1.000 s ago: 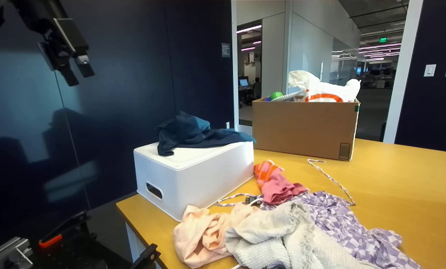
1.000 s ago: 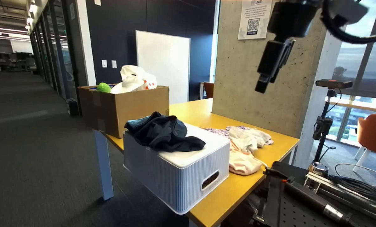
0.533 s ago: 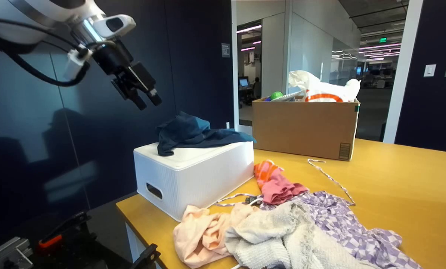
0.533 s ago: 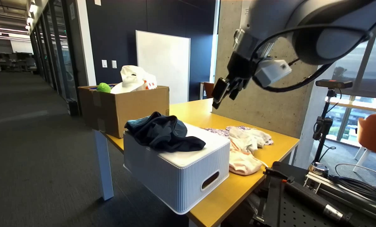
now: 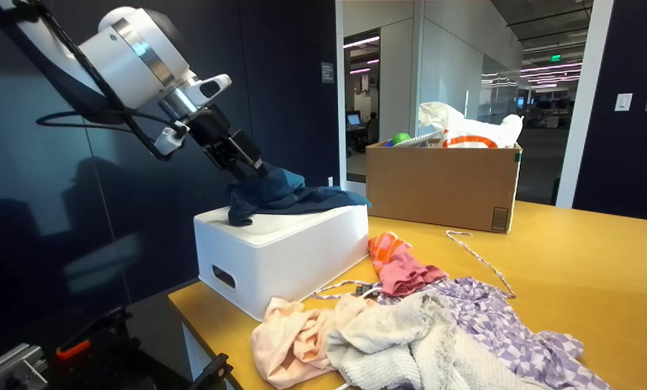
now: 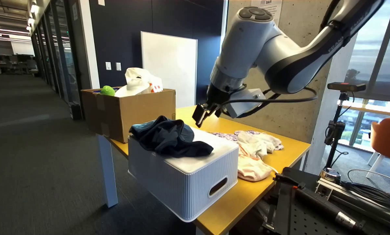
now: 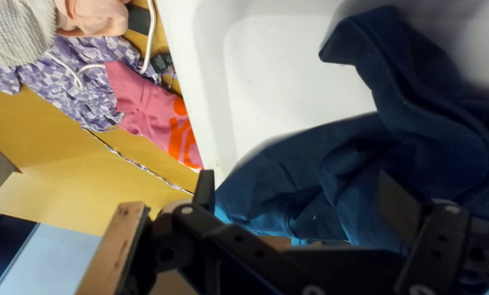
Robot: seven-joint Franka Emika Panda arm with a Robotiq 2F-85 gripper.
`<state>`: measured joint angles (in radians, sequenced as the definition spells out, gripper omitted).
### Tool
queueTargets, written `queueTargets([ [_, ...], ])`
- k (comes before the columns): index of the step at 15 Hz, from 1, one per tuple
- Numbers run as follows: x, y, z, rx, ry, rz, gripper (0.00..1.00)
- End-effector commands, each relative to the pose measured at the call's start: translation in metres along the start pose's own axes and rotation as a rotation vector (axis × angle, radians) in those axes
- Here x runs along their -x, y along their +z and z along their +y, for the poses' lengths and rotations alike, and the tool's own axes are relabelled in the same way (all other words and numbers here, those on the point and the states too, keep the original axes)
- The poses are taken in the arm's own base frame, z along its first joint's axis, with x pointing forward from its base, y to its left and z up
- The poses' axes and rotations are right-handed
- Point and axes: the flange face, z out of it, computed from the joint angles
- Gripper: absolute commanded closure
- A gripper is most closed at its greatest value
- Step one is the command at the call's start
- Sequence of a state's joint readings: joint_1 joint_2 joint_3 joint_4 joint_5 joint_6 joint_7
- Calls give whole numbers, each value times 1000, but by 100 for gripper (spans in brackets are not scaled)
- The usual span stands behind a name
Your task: Flip and spread the laundry on top of the laundry basket
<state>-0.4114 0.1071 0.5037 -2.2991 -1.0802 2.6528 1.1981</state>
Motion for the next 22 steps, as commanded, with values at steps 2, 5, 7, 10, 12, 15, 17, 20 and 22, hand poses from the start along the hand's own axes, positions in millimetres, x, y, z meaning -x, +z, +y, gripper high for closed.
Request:
queueTargets([
  [2,-9,33,-35,-8,31,41,0],
  [5,-9,36,-52,-32,32,64,0],
  [7,-12,27,-60,-56,38,88,0],
  [10,-25,14,-65,-70,53,130,0],
  [12,-35,10,-64,-73,71,147,0],
  [15,-42,4,-65,-73,81,158,0],
  [17,-42,-2,-67,-82,80,160,0],
  [20,-39,1,-72,-85,72,149,0],
  [22,-38,5,-72,-85,74,145,0],
])
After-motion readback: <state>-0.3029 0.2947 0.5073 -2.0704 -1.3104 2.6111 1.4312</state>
